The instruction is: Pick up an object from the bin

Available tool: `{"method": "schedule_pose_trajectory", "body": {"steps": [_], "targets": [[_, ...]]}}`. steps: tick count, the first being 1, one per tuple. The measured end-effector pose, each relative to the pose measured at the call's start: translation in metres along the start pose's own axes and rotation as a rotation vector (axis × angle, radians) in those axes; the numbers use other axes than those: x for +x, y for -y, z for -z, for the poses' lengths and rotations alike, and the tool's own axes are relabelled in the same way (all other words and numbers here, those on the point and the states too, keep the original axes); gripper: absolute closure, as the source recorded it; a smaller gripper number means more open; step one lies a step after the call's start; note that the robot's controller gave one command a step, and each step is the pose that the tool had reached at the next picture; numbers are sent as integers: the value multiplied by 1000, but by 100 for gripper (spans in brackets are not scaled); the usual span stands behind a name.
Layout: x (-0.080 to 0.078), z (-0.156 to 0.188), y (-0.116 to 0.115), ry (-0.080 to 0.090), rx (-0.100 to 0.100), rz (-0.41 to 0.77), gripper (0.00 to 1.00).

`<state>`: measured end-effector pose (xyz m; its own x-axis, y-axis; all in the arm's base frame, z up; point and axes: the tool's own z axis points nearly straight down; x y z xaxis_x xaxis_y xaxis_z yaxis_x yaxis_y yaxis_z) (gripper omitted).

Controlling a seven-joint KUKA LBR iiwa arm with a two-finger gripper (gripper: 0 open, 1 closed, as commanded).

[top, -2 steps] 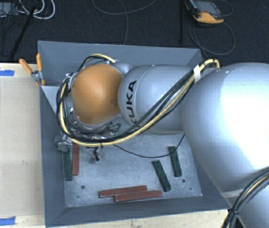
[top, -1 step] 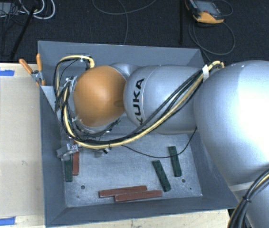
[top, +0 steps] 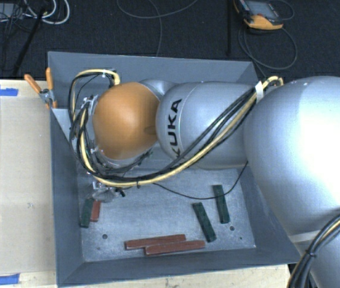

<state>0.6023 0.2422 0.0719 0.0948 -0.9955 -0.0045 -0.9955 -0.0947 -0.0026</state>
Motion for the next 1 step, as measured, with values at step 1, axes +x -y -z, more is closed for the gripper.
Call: {"method": "schedule_pose_trajectory", "body": {"steps": [1], "targets": [[1, -2, -1, -2, -3, 0, 0]]}}
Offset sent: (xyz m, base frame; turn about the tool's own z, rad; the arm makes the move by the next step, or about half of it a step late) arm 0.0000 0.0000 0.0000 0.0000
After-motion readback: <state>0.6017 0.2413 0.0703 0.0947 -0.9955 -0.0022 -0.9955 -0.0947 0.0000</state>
